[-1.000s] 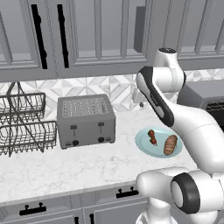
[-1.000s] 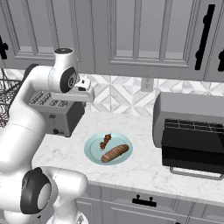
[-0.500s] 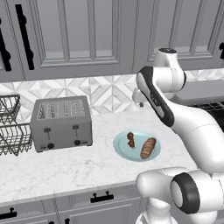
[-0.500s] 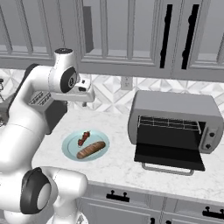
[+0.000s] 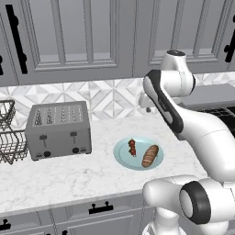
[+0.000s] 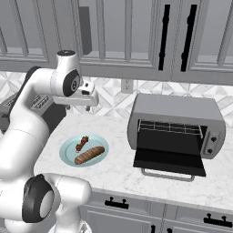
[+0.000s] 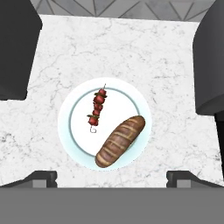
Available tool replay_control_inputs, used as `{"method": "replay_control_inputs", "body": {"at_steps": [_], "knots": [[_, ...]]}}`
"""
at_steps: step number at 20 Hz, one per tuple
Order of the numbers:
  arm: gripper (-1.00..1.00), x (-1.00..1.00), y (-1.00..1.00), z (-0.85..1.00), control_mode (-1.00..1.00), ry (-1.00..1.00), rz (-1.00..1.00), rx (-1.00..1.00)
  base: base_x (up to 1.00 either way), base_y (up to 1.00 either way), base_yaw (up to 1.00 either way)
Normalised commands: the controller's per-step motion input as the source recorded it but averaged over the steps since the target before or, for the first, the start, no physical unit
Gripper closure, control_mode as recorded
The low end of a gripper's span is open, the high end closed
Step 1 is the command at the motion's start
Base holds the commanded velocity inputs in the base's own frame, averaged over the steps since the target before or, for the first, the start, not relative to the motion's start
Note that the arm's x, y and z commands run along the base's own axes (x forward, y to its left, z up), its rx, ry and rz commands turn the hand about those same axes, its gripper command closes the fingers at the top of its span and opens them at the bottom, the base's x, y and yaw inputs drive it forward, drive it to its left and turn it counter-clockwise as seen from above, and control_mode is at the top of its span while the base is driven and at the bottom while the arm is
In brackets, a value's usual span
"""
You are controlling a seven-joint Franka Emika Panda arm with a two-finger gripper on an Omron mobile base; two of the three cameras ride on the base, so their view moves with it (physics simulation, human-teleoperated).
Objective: Pick up the kebab skewer and baguette bread, and place them inside the toaster oven. Close the toaster oven door and start by setting the timer.
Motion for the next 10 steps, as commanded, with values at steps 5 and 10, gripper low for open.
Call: {"method": "replay_control_inputs", "body": {"at_steps": [5,10], "knots": [[-1.00,0.00,0.00,0.00,1.00,0.00,0.00,0.00,0.00,0.00,0.00],[-1.00,0.00,0.00,0.00,1.00,0.00,0.00,0.00,0.00,0.00,0.00]]}}
